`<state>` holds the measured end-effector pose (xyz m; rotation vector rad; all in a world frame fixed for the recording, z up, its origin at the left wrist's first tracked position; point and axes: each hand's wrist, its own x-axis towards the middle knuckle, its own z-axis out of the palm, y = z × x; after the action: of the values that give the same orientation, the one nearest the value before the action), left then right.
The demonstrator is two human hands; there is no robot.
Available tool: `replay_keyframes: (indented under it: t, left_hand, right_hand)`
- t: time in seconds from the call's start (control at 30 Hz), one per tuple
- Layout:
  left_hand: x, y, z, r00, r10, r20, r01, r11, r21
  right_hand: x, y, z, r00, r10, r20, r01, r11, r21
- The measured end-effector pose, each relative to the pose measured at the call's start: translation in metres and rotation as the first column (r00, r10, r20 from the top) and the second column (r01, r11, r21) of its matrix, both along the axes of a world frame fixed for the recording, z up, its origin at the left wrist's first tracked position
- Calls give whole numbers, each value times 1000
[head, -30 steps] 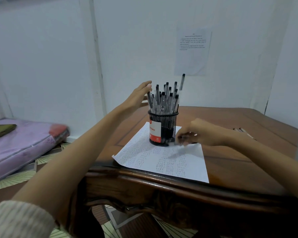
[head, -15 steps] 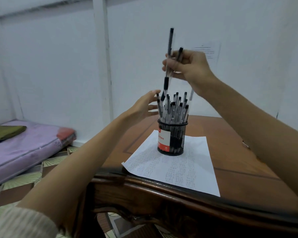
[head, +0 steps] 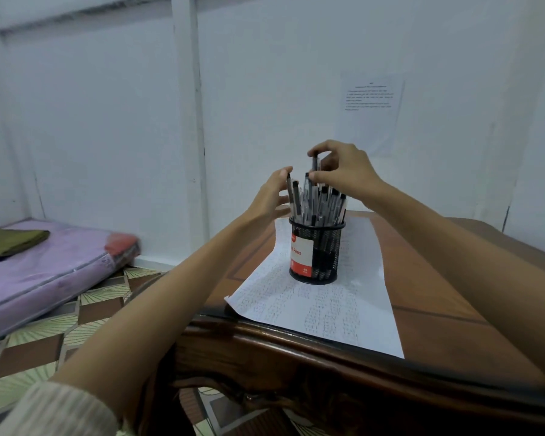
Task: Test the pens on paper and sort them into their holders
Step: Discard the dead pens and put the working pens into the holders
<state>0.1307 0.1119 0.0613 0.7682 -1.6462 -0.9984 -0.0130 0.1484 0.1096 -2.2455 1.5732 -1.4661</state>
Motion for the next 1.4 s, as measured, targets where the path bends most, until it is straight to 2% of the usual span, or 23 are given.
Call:
replay_keyframes:
  t: [0.13, 0.2, 0.27, 0.4, 0.47, 0.53, 0.57, 0.63, 0.7, 0.73, 0.8, 0.87, 0.93, 1.03, 1.13, 1.2, 1.3, 1.37, 1.4]
  left_hand:
    - [-10, 7, -16, 991, 15, -130, -17, 1000, -17]
    - [-16, 5, -33, 998, -35, -55, 34, 999, -32]
    - [-21, 7, -49, 997, -76, -7, 76, 997, -18]
    - [-21, 6, -59, 996, -92, -5, 92, 996, 3]
    - [-18, 4, -61, 990, -131, 57, 132, 991, -17]
    - [-16, -1, -64, 983, -143, 117, 146, 989, -16]
    - [-15, -4, -65, 982, -140, 128, 143, 990, -12]
    - [-15, -9, -68, 982, -138, 130, 140, 990, -5]
    - [-14, -15, -69, 980, -150, 134, 151, 988, -2]
    - [-14, -16, -70, 978, -159, 135, 160, 987, -1]
    - [-14, -20, -71, 976, -168, 135, 169, 986, 0]
    - [-14, -23, -73, 976, -173, 130, 175, 985, -5]
    - [-14, -24, -74, 978, -171, 121, 171, 985, 7]
    - [-14, -25, -74, 979, -167, 116, 166, 986, 16]
    - [-14, -23, -74, 978, -173, 114, 172, 985, 26]
    - [-14, -22, -74, 977, -186, 107, 183, 983, 33]
    - [-14, -21, -75, 978, -185, 91, 182, 982, 47]
    - [-14, -20, -74, 978, -186, 92, 183, 982, 46]
    - [-14, -20, -73, 978, -188, 88, 184, 982, 45]
  right_hand:
    - [0, -5, -14, 978, -101, -185, 78, 989, -126]
    - [-4, -5, -23, 969, -115, -218, 88, 988, -130]
    - [-12, -1, -31, 981, -90, -174, 76, 993, -85]
    - [-41, 8, -42, 996, -87, -29, 85, 994, -62]
    - [-62, 13, -48, 990, -133, 56, 133, 991, -11]
    - [-92, 14, -54, 961, -253, 116, 239, 964, 118]
    - [-111, 12, -58, 934, -343, 95, 316, 923, 220]
    - [-145, 15, -68, 854, -506, -124, 505, 748, 430]
    - [-173, 20, -82, 737, -535, -414, 675, 547, 494]
    - [-180, 25, -88, 696, -506, -510, 718, 478, 506]
    - [-189, 32, -98, 694, -417, -587, 720, 409, 561]
    - [-189, 36, -98, 713, -383, -587, 701, 404, 587]
    - [-190, 32, -94, 735, -435, -519, 677, 438, 592]
    - [-183, 23, -87, 811, -492, -315, 544, 438, 716]
    - [-176, 11, -81, 832, -461, -309, 504, 393, 769]
    - [-173, 4, -78, 859, -455, -237, 440, 417, 795]
    - [-166, 4, -79, 897, -441, 31, 247, 559, 792]
    - [-156, 7, -78, 861, -394, 322, 80, 730, 679]
    - [-147, 7, -73, 813, -329, 481, -23, 806, 591]
